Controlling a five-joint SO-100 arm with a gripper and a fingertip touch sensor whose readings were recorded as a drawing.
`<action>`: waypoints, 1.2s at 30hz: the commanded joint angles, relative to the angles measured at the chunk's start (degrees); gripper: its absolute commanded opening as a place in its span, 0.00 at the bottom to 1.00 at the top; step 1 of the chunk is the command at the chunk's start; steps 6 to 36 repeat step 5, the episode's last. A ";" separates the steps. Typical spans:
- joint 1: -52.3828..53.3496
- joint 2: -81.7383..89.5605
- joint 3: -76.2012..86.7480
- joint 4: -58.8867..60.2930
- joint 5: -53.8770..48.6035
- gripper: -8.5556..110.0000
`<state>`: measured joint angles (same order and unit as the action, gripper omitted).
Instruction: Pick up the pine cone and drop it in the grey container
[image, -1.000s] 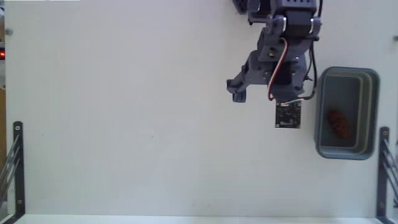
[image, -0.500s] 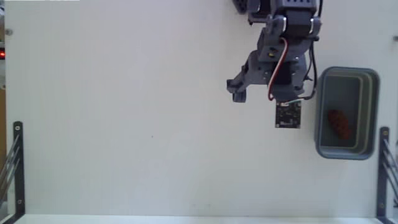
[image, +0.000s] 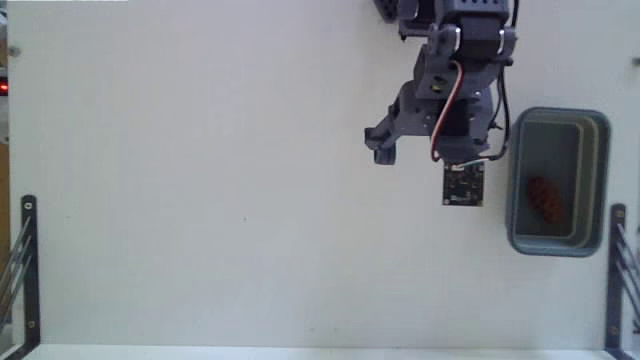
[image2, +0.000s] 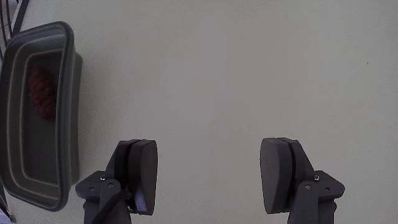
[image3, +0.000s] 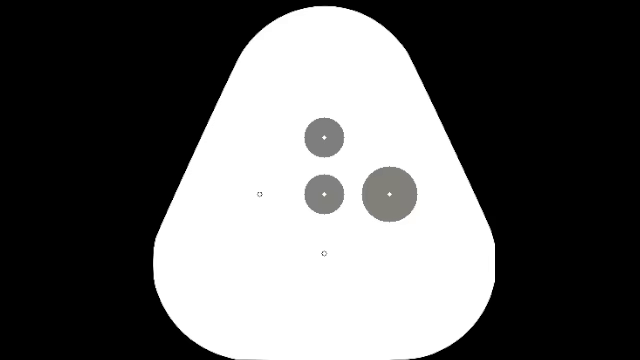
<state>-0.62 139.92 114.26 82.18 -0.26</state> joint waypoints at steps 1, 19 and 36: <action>0.62 2.19 0.30 -0.22 0.26 1.00; 0.62 2.19 0.30 -0.22 0.26 1.00; 0.62 2.19 0.30 -0.22 0.26 1.00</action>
